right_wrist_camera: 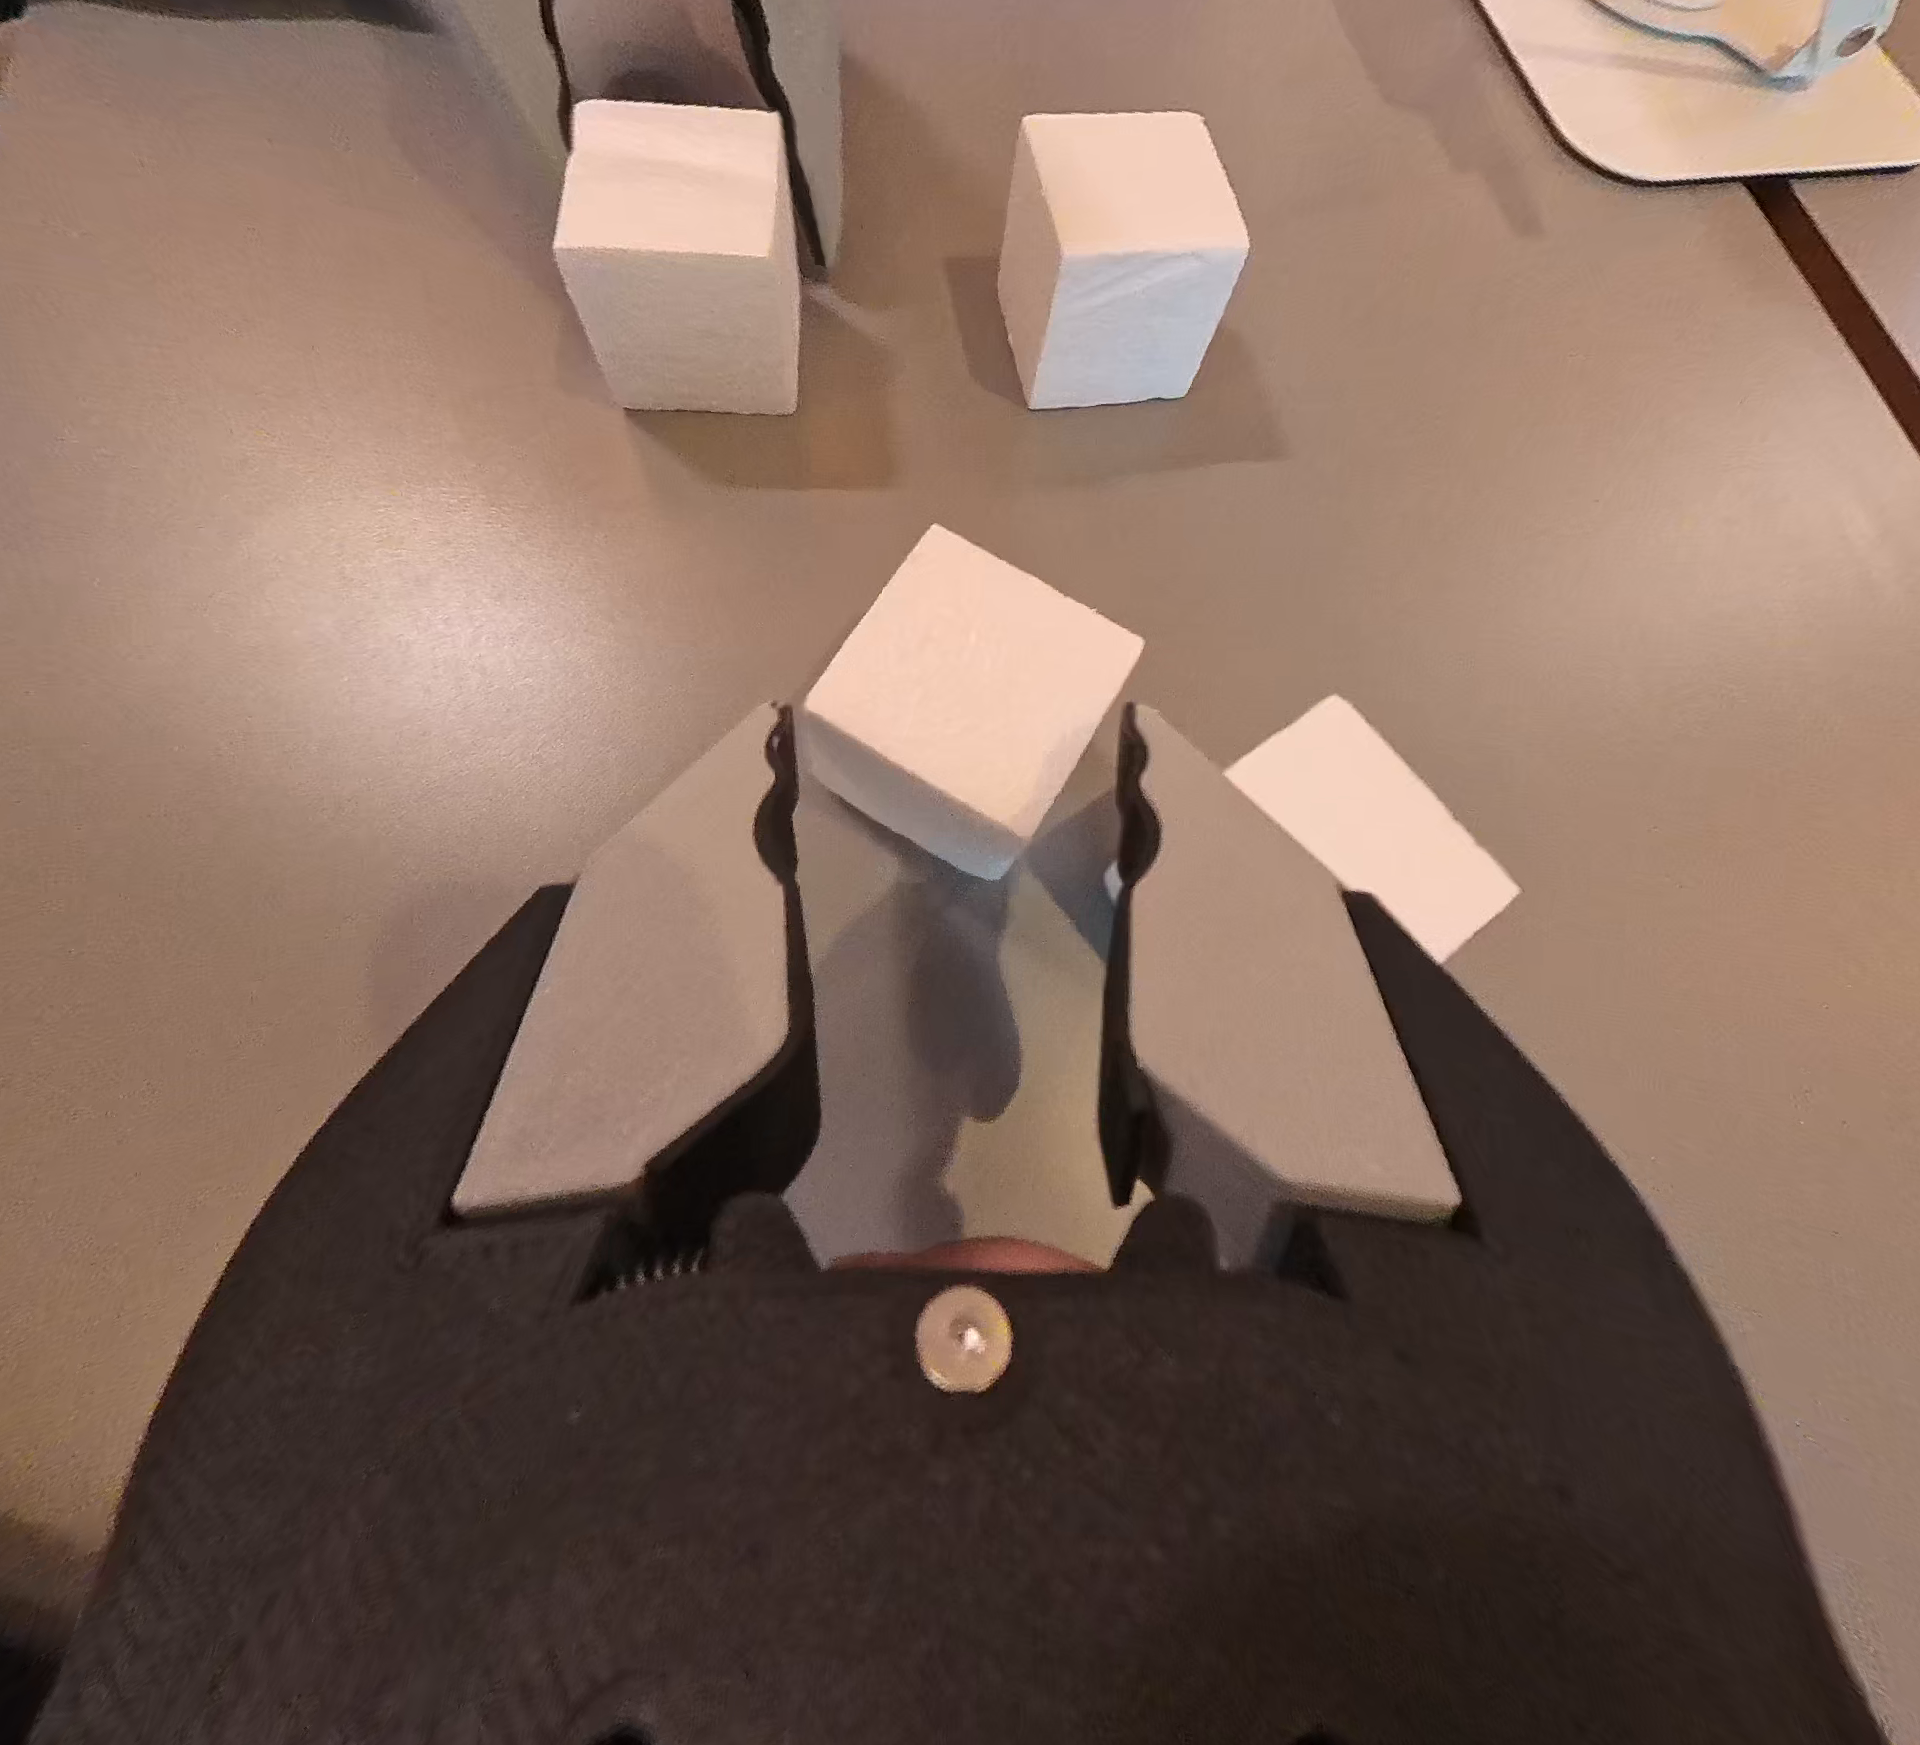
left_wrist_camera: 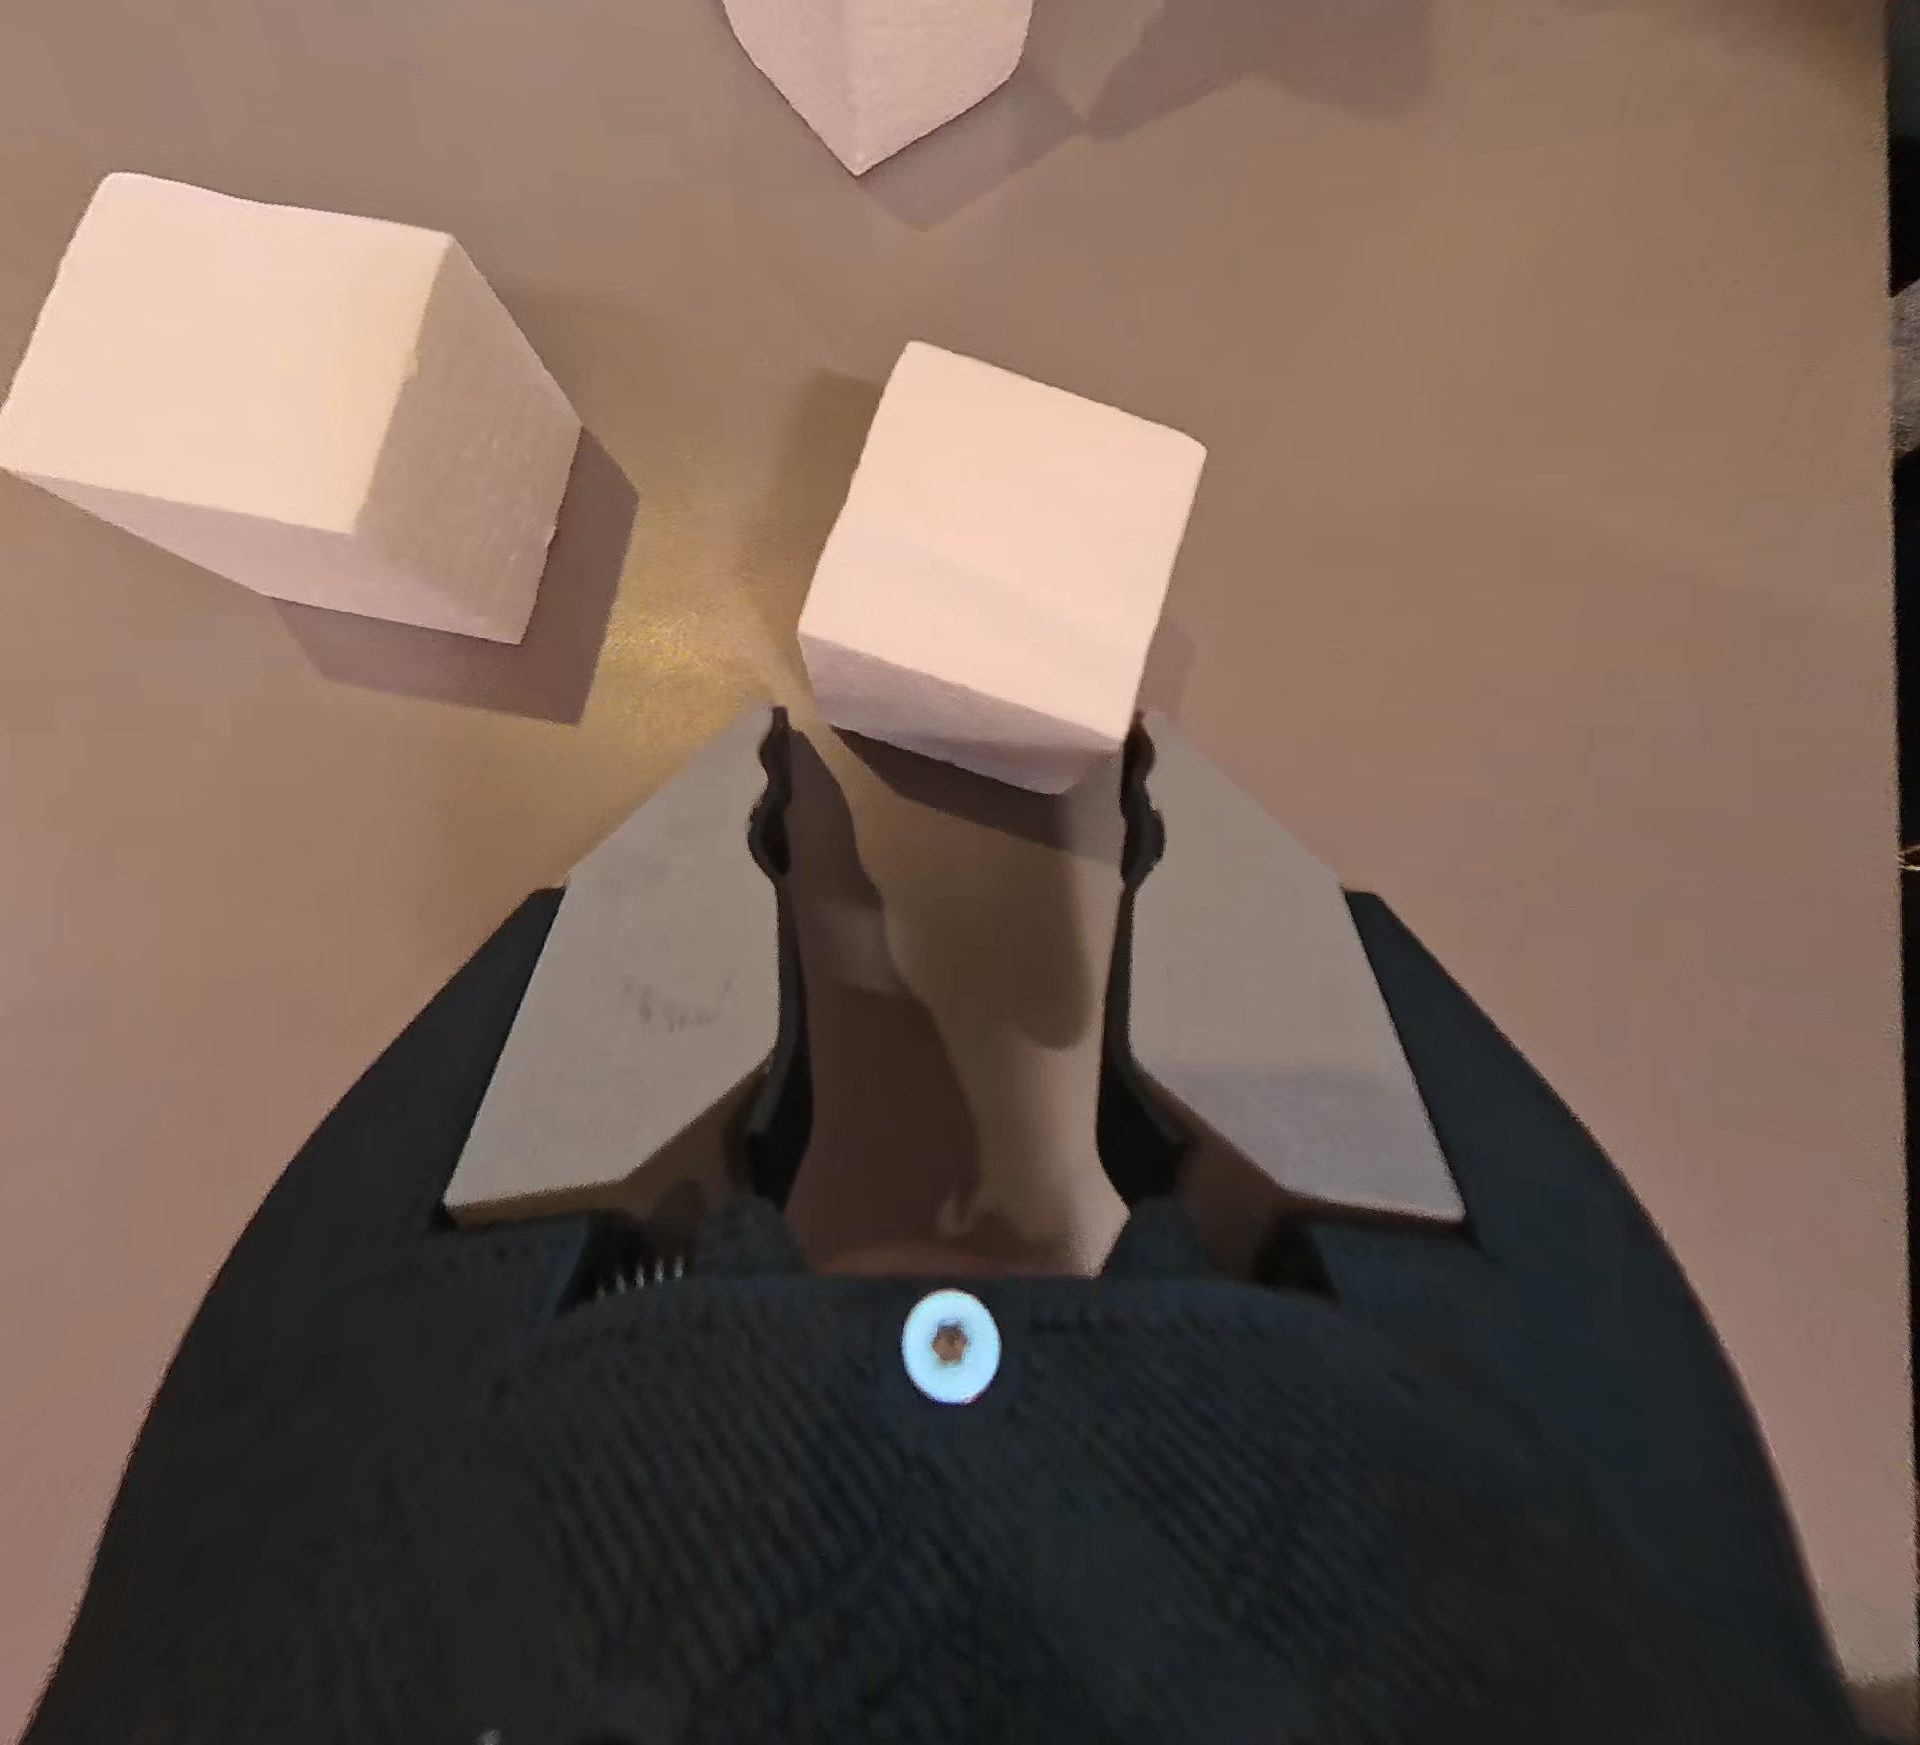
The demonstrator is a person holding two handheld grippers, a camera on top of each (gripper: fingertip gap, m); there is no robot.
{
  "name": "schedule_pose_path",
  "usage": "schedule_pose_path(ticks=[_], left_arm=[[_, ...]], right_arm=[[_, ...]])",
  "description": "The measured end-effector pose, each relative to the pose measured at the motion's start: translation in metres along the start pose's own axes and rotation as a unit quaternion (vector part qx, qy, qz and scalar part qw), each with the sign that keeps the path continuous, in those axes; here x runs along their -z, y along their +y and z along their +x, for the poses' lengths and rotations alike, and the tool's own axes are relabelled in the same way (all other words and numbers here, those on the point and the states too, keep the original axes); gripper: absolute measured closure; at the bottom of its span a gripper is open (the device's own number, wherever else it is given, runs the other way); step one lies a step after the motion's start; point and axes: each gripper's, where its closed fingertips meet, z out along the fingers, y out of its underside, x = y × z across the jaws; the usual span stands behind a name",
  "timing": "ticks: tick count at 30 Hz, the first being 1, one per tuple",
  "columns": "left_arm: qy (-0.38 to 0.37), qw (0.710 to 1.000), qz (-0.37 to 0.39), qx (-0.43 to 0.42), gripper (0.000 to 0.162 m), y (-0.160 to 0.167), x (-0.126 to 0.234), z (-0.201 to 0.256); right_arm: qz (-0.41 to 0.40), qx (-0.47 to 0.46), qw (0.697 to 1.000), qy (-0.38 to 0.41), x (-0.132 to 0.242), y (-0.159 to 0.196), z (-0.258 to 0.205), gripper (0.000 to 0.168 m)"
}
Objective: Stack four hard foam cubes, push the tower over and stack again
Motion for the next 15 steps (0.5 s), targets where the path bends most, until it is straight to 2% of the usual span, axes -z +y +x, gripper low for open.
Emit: schedule_pose_path(ticks=[7, 12, 15], left_arm=[[0.007, 1.000, -0.012, -0.024, 0.099, 0.001, -0.003, 0.010], [0.026, 0.999, -0.009, -0.035, 0.098, -0.001, -0.001, 0.020], [0.026, 0.999, -0.003, -0.030, 0.097, -0.002, 0.002, 0.019]], right_arm=[[-0.050, -0.013, 0.997, -0.061, -0.005, 0.017, -0.023, 0.115], [-0.043, -0.026, 0.991, -0.121, 0.003, 0.018, -0.045, 0.124], [-0.036, -0.021, 0.993, -0.108, 0.007, 0.016, -0.041, 0.123]])
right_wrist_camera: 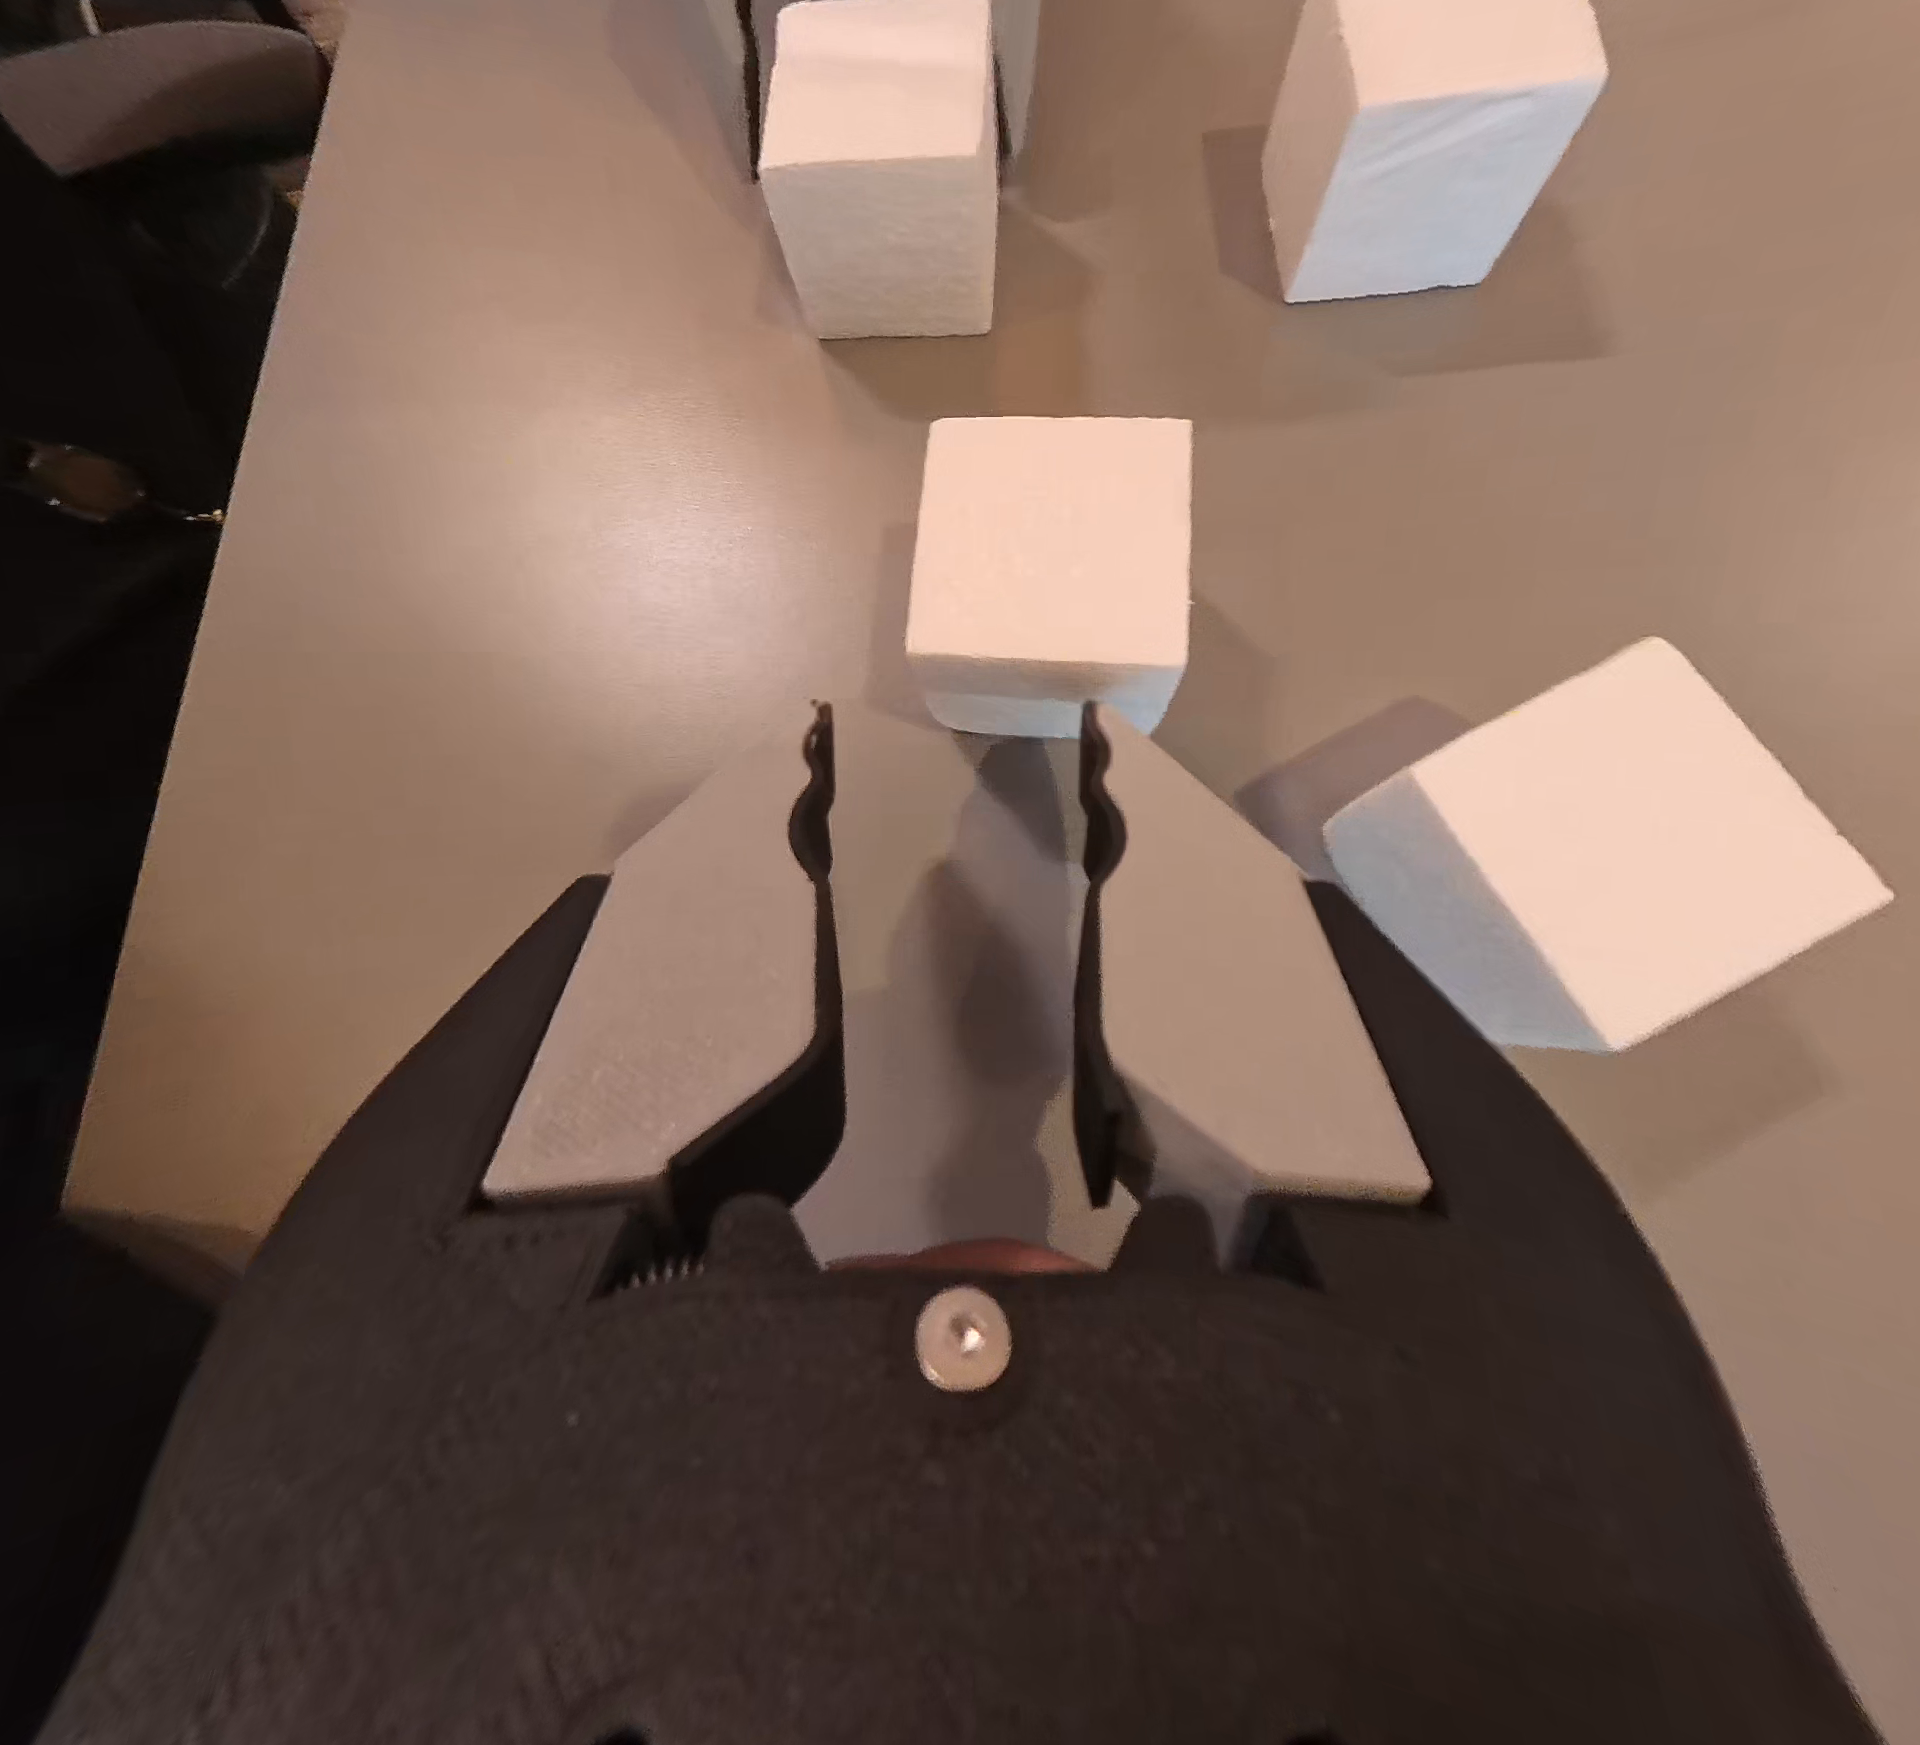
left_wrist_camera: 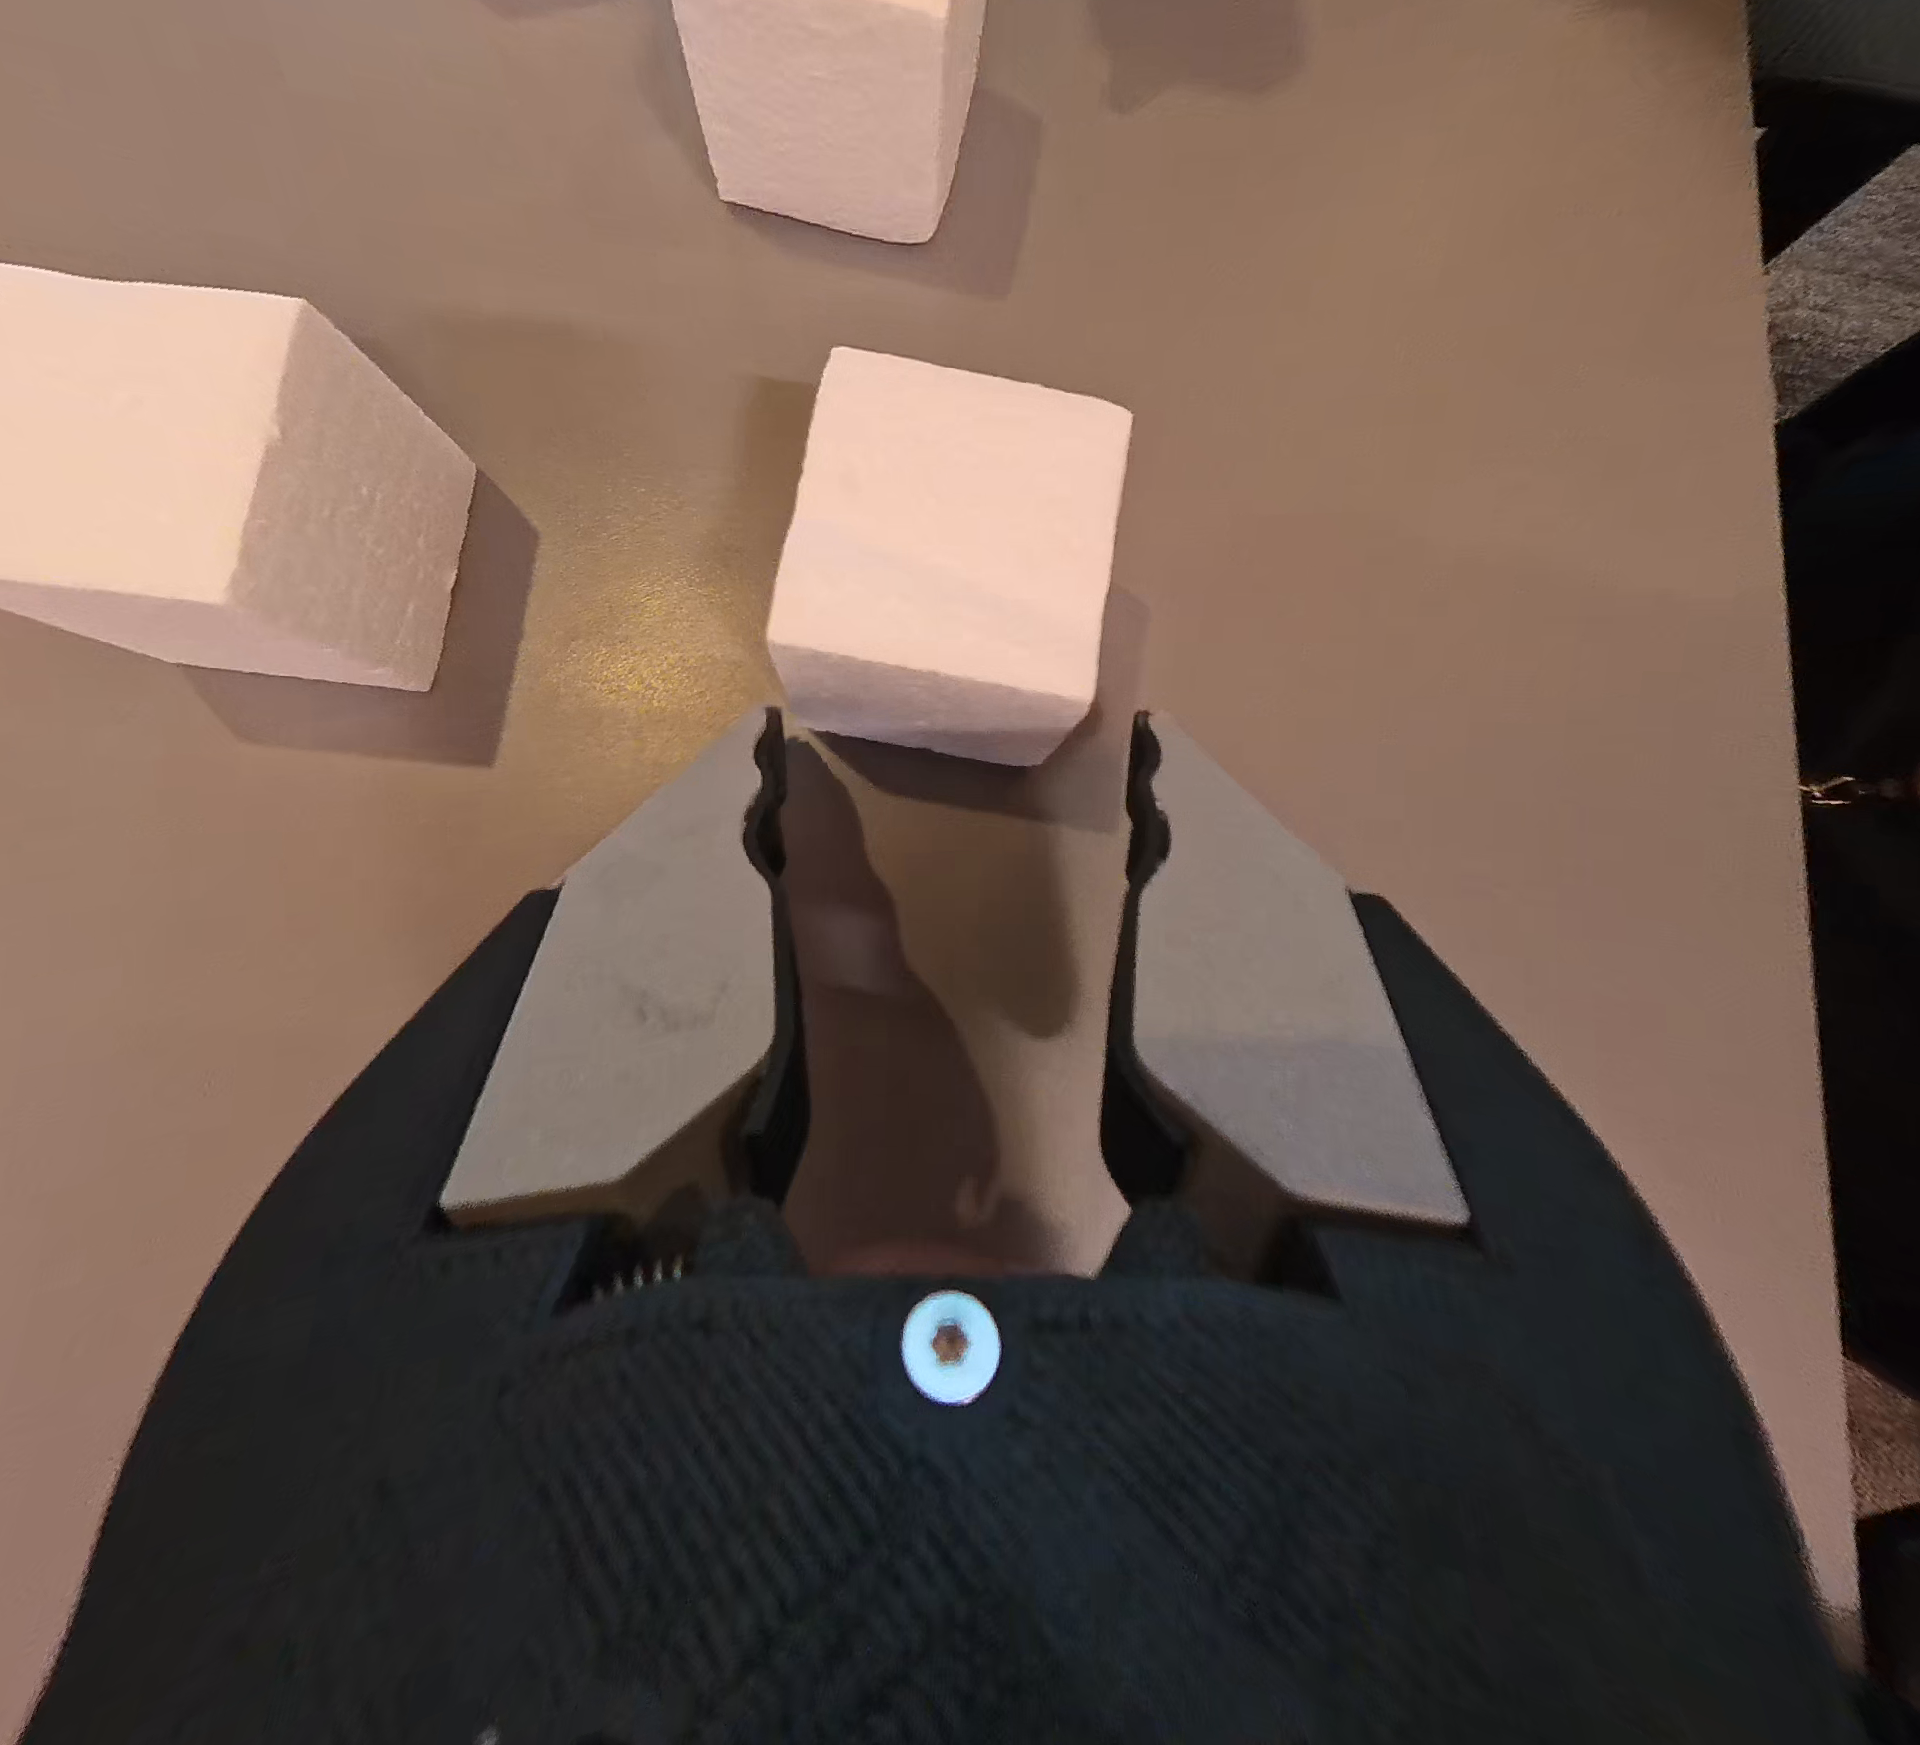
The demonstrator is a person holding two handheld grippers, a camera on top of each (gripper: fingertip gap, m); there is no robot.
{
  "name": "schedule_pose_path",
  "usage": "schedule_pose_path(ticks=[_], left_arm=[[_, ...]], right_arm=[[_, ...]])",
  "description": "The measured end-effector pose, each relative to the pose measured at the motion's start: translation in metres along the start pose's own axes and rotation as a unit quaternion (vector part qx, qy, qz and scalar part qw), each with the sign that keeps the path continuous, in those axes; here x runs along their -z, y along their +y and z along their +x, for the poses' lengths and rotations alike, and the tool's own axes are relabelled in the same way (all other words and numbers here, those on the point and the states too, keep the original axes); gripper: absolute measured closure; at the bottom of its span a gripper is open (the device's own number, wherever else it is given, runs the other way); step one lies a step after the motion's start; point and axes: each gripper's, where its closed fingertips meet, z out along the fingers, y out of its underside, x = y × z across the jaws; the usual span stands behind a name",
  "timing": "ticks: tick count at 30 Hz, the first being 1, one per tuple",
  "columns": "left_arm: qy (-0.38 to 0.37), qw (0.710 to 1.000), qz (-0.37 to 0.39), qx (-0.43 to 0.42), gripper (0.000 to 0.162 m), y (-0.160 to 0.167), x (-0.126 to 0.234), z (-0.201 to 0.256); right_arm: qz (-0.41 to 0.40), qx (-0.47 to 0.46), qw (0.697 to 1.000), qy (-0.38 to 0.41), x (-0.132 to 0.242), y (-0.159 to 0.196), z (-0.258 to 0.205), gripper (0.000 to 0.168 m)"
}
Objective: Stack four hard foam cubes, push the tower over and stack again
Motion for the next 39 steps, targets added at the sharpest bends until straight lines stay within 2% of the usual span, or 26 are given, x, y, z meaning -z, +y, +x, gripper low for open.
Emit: schedule_pose_path(ticks=[6, 10, 13, 15, 20, 26, 33, 39], left_arm=[[-0.005, 1.000, -0.001, 0.007, 0.096, 0.004, 0.004, -0.004], [-0.013, 1.000, 0.002, 0.012, 0.096, 0.006, 0.003, -0.009], [-0.014, 0.999, 0.026, 0.016, 0.091, -0.006, -0.004, -0.009], [-0.017, 0.999, 0.039, 0.010, 0.091, -0.015, -0.011, -0.007], [-0.046, 0.999, 0.021, -0.008, 0.095, -0.016, -0.026, -0.009], [-0.066, 0.997, 0.014, 0.023, 0.095, -0.001, -0.011, -0.031], [-0.051, 0.999, 0.018, 0.006, 0.094, 0.008, -0.004, -0.032], [-0.042, 0.999, 0.024, 0.002, 0.084, 0.015, 0.010, -0.030]], right_arm=[[0.038, -0.024, 0.997, 0.067, 0.007, -0.014, 0.028, 0.091], [0.012, -0.013, 0.998, 0.061, -0.011, -0.016, 0.024, 0.083], [-0.025, 0.004, 0.998, 0.062, -0.028, -0.011, 0.023, 0.088], [-0.042, 0.015, 0.998, 0.052, -0.034, -0.008, 0.020, 0.111], [-0.010, 0.026, 0.998, 0.057, -0.031, -0.023, 0.020, 0.111], [0.084, 0.036, 0.993, 0.072, -0.023, -0.065, 0.020, 0.112], [0.106, 0.061, 0.990, 0.072, -0.044, -0.095, 0.005, 0.111], [0.121, 0.057, 0.989, 0.061, -0.055, -0.116, -0.004, 0.111]])
